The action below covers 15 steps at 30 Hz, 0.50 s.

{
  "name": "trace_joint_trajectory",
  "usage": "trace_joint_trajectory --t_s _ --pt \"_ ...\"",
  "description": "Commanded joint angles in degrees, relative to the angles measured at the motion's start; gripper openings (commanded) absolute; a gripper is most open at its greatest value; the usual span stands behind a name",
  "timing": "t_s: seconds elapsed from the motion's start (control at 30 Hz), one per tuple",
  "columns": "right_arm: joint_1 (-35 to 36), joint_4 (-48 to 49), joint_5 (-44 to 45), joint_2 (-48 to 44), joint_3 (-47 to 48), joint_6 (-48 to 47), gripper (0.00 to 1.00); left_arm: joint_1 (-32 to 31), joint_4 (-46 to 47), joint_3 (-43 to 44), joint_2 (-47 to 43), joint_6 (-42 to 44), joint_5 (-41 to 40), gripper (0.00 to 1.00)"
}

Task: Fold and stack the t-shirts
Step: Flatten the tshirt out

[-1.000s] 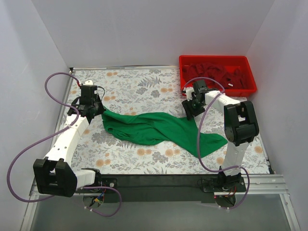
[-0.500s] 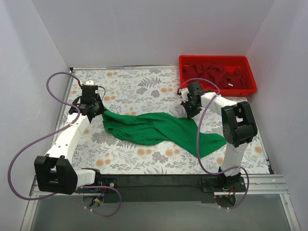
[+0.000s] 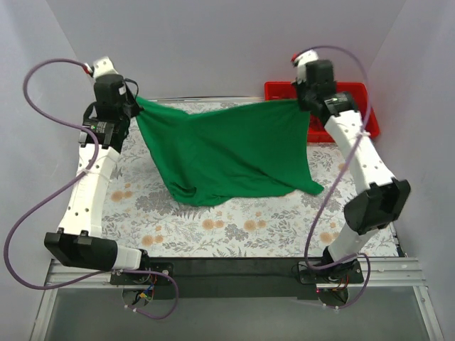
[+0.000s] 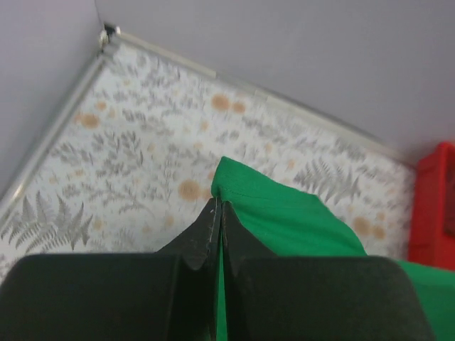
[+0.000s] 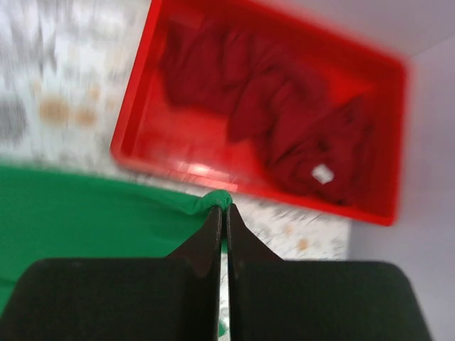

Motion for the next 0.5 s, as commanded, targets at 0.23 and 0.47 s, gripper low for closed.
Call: trace_joint_trajectory --t_s 0.23,0.47 --pt "-2.6 4.4 10.0 -24.4 9.7 3.1 0.01 0.3 9.8 20.3 -8.3 3.2 -2.0 0.00" --pt "-2.4 9.3 7.2 -40.7 -1.5 0.4 0.01 0.3 12.0 20.0 -20.7 6.7 0.6 0.00"
